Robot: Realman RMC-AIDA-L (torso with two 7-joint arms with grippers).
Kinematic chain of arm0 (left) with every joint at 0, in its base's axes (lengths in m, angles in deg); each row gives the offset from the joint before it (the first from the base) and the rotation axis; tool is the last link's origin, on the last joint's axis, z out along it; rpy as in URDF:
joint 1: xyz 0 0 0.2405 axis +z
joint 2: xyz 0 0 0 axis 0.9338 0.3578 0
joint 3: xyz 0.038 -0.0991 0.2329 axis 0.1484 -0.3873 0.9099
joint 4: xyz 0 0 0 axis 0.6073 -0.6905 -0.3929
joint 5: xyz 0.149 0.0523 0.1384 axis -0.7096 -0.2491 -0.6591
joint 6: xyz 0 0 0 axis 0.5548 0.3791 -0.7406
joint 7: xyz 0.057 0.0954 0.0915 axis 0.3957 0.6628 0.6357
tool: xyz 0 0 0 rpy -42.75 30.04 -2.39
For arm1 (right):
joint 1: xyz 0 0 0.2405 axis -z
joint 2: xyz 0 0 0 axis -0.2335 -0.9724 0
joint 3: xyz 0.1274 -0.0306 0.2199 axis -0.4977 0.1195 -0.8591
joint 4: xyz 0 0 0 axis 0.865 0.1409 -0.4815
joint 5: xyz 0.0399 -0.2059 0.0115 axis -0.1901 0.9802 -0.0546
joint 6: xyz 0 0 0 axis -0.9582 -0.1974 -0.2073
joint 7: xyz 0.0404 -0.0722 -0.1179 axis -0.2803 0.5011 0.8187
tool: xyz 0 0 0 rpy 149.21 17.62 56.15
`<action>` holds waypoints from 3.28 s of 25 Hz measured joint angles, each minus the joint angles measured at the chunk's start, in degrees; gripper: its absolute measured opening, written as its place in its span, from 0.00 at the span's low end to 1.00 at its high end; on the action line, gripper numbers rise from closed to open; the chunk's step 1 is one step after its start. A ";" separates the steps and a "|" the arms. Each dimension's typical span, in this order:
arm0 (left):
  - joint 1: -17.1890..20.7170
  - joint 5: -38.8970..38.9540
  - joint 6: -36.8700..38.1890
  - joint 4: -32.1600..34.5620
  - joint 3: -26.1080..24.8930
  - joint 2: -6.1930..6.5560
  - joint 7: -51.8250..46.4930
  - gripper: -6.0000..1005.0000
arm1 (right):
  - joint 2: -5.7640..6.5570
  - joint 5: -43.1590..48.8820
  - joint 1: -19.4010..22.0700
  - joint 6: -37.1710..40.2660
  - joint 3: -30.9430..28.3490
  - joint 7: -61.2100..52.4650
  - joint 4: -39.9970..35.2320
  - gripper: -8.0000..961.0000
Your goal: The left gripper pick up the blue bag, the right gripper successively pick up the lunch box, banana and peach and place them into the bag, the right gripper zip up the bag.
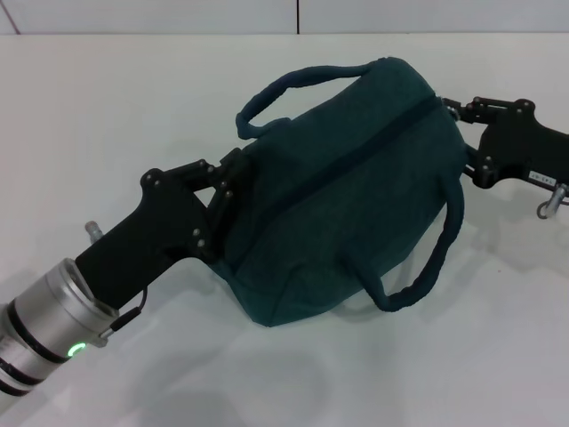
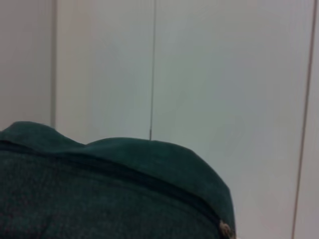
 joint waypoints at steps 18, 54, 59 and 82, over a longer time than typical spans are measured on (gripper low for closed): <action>0.00 0.10 0.00 0.44 0.00 -0.18 -1.34 0.07 | 0.36 -3.11 0.54 -4.94 -0.37 -2.47 0.54 0.03; -0.14 3.75 0.57 2.80 0.00 -0.35 -2.21 0.40 | 2.14 0.15 4.90 2.82 0.36 -11.92 -4.27 0.45; 0.69 3.83 3.28 2.95 0.00 -0.34 -2.20 0.50 | 1.08 0.06 6.55 5.94 -4.70 -11.52 -5.68 0.62; -0.97 -8.24 16.39 -5.77 0.62 0.14 0.11 0.89 | 1.45 8.59 3.27 32.81 -8.03 -15.47 -8.62 0.70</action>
